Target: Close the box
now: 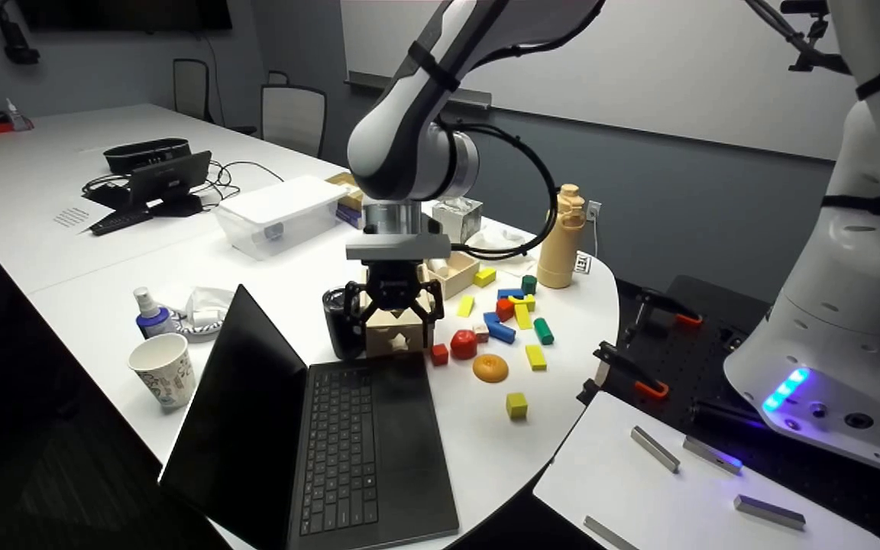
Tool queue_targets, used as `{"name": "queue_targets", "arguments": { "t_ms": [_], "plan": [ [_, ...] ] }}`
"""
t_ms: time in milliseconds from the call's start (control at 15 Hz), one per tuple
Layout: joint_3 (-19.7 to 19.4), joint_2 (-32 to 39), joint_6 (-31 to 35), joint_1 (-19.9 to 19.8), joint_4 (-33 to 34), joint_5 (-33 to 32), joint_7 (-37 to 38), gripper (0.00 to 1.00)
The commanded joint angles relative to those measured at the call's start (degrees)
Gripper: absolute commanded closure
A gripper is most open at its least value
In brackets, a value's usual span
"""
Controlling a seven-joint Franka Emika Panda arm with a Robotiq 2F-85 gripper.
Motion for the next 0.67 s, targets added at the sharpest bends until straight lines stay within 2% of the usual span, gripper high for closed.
{"name": "queue_targets", "arguments": {
  "t_ms": [0,267,600],
  "plan": [
    [-0.9,2.6,3.5,3.4,1.6,0.3,8.9,0.00],
    [-2.9,3.5,5.7,5.7,2.2,-2.6,18.3,0.00],
    [-6.8,3.1,2.2,6.8,4.3,-10.3,27.3,0.00]
  ]
}}
